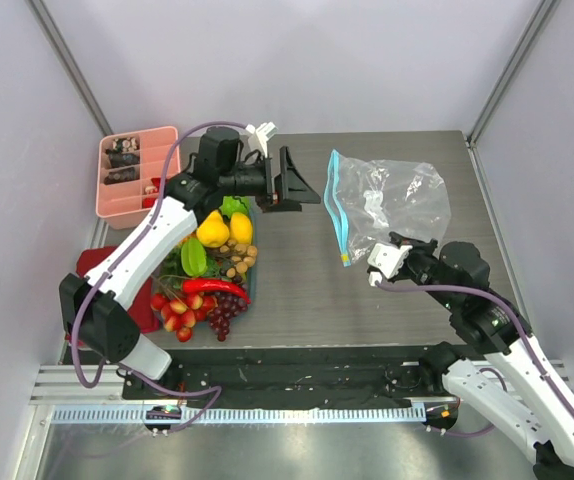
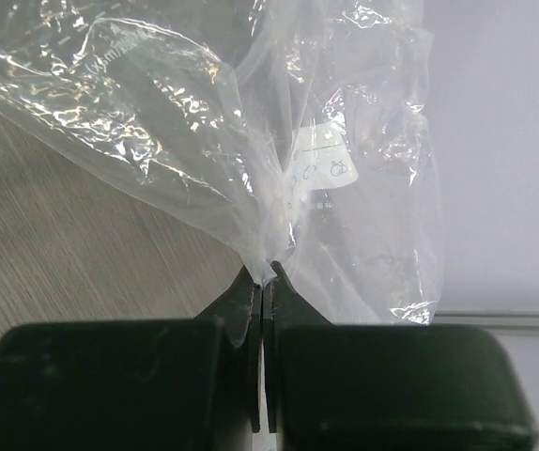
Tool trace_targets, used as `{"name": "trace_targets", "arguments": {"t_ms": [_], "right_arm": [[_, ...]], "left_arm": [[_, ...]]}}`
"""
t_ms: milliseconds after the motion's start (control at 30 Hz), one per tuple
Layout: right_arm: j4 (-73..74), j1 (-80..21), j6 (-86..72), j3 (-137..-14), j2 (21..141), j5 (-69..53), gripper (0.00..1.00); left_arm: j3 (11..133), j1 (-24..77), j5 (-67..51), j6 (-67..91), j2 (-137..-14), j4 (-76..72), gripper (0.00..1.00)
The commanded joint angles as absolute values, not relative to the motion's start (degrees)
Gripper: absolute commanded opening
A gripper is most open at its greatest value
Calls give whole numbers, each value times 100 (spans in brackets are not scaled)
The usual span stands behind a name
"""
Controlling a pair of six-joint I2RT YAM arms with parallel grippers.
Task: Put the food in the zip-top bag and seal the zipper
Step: Pick up the zipper food storage bag at the center of the board, then open the zipper of the food storage bag.
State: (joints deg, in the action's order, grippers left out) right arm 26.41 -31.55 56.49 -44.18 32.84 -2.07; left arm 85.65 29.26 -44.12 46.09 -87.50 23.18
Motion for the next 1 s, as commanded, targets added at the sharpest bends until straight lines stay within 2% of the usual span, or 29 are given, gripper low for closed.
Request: {"name": "trace_targets", "arguments": {"t_ms": [0, 133, 367, 467, 633, 667, 700, 733, 800, 833, 900, 967], "right_arm": [[2189, -3173, 5836, -4474, 3191, -440, 1], [2267, -3164, 5950, -4412, 3050, -544, 1], [2347, -3173, 6082, -4368, 2918, -738, 1], [2347, -3173, 5995, -4394, 2927, -782, 1], [2311, -3173, 5687, -4491, 3102, -738, 1], [2338, -3173, 5573, -4509, 3120, -764, 2], [2381, -3173, 5511, -4526, 3138, -826, 7], [2599, -3164, 5441, -4596, 3172, -870, 30], [3012, -3164, 4960, -4806, 3383, -1036, 54], [3519, -3173, 4679, -5156, 3479, -1124, 76], [4233, -3164, 4152, -5919, 3875, -1483, 96], [4877, -3164, 3712, -6379, 4260, -1897, 99]], "left_arm": [[8491, 3050, -4412, 5150, -8789, 1231, 88], [8262, 3129, -4368, 5238, -8929, 1012, 80], [8191, 3208, -4307, 5317, -9114, 879, 75], [8191, 3208, -4263, 5335, -9141, 888, 67], [7964, 3234, -4254, 5431, -9053, 835, 34], [7945, 3226, -4289, 5388, -9018, 835, 18], [7945, 3226, -4289, 5318, -8931, 861, 10], [7945, 3226, -4263, 5222, -8860, 1079, 3], [7910, 3217, -4271, 5019, -8754, 1291, 0], [7901, 3217, -4280, 4949, -8641, 1544, 0], [7884, 3208, -4193, 4843, -8544, 1783, 0], [7893, 3208, -4105, 4860, -8403, 1941, 0]]}}
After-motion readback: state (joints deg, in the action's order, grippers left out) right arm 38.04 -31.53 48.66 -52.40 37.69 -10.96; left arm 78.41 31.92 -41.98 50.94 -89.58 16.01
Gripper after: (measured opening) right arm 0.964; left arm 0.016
